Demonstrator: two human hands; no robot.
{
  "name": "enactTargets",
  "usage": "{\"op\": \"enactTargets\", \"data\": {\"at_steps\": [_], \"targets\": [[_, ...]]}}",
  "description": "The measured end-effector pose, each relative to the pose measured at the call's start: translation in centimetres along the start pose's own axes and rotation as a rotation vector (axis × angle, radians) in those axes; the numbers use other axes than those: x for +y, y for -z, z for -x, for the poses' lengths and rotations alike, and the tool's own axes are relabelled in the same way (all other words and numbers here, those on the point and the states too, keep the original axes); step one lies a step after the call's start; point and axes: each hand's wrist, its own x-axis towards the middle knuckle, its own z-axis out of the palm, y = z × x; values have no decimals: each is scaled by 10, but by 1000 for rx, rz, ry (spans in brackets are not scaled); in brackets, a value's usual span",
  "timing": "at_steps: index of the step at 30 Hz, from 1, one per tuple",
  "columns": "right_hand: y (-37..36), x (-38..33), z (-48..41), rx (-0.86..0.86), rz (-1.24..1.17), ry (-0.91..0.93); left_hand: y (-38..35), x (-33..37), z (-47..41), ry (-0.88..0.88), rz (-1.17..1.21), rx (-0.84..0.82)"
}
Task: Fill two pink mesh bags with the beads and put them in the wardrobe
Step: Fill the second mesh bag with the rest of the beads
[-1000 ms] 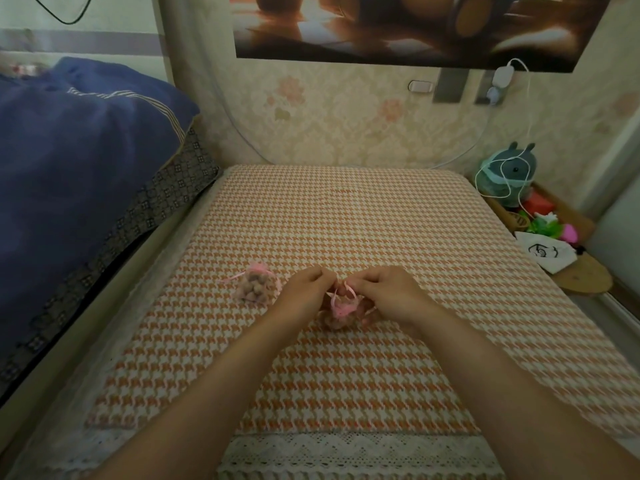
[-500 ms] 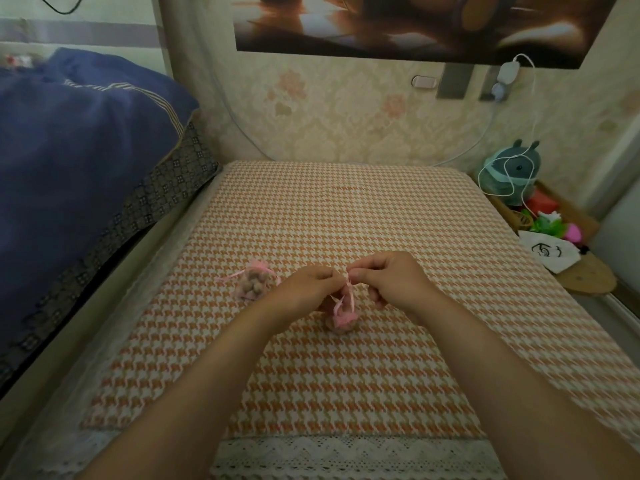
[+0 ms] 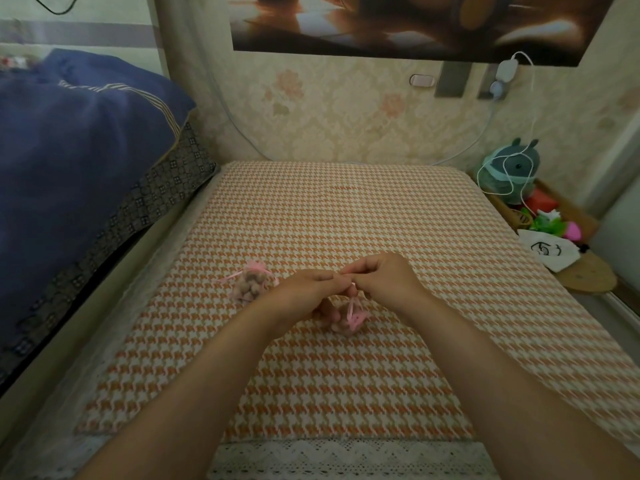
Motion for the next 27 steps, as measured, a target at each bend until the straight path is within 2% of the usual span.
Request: {"op": "enactTargets", "data": {"at_steps": [4,13,16,20,23,24,27], "targets": [[6,-5,6,-68,-52,-48,-4,-4,0,33,10,21],[15,-14,16,-323,73,-105,-7,-8,-4,62,126,146],[7,-5,11,-197,157,-115,-7,-6,-4,37,110,175],[2,-2,8,-126,16,-198,-7,-4,-3,-10,9,261],[1,-4,8,-116,-160,-279,-2,-9,-3,-77,-257,343],[1,-4,7,-103,-241,-317,1,-10,-2,-97,-343,336],[-1,-2,3,-87,-455,-423,4,-13,4,-162,-501,176]]}}
